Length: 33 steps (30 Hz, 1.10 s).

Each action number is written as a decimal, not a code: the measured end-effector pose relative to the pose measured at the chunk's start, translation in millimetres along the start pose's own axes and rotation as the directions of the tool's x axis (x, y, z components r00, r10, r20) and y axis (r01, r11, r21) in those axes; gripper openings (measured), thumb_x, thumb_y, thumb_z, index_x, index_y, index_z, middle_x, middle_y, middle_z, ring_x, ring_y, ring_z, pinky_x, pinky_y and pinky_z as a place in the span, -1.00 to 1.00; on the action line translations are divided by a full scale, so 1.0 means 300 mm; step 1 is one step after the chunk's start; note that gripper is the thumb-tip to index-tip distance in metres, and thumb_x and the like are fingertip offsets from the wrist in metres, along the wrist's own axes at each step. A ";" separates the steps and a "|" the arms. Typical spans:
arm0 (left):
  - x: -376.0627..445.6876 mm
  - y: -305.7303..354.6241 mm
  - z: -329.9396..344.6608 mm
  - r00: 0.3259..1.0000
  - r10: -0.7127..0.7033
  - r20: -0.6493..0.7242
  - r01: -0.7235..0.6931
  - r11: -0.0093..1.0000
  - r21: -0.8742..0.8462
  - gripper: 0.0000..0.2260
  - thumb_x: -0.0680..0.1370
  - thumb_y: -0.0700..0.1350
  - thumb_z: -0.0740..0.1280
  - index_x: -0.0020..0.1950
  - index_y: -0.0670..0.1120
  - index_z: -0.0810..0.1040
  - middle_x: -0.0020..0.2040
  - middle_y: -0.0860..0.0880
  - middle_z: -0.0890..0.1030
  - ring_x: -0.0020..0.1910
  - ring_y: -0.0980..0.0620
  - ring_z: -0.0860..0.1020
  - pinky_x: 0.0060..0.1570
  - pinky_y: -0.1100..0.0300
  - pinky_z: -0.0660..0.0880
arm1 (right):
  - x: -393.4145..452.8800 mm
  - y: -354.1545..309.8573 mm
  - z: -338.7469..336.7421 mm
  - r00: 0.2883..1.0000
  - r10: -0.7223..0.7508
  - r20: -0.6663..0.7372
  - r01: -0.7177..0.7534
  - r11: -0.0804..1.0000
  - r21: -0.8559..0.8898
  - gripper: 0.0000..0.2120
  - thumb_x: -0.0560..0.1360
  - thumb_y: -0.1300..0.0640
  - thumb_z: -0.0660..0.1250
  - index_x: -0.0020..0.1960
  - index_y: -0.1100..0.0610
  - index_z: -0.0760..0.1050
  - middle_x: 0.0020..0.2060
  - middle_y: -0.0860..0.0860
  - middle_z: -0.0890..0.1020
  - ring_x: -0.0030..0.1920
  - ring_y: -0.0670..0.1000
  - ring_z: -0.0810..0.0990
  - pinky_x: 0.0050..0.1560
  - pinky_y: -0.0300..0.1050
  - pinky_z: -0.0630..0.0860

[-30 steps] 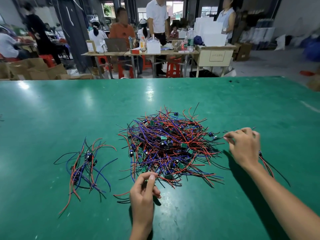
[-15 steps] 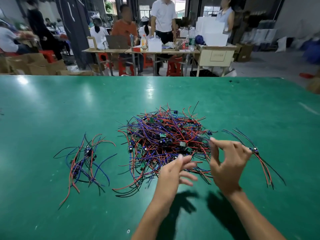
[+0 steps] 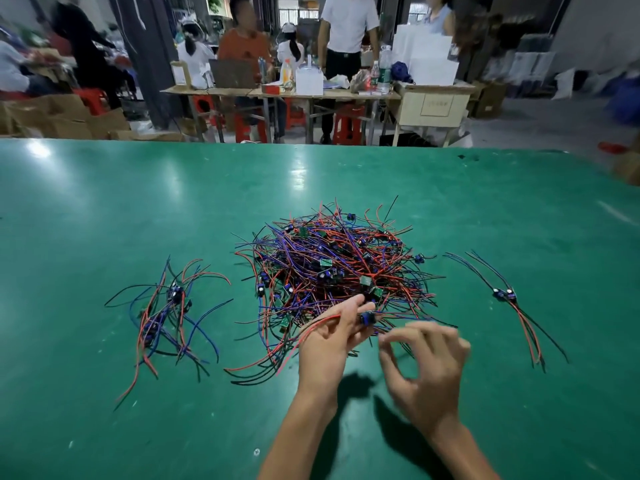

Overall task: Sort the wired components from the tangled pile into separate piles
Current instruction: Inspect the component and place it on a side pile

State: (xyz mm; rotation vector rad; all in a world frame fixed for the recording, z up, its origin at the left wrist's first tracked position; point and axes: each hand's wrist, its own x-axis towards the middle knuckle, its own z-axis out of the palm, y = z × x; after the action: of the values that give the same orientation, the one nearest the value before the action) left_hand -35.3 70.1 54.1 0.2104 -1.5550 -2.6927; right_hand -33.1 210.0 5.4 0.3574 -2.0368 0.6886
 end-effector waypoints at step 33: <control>-0.087 -0.105 -0.164 0.962 0.158 -0.221 -0.138 0.985 0.105 -0.73 0.33 0.10 0.50 -0.14 -0.07 0.77 -0.20 -0.23 0.72 -0.39 -0.15 0.69 -0.41 0.22 0.57 | 0.010 -0.006 0.032 0.312 0.740 0.596 -0.785 -0.153 0.600 -0.82 0.56 0.12 0.38 0.10 0.20 0.62 -0.24 0.02 0.72 -0.40 -0.16 0.58 -0.42 -0.28 0.58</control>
State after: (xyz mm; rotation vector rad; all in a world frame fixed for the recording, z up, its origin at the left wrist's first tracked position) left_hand -1.6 45.9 5.4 0.3755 -1.5557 -2.3922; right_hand -40.2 202.8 4.5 -0.4923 -1.5238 2.5921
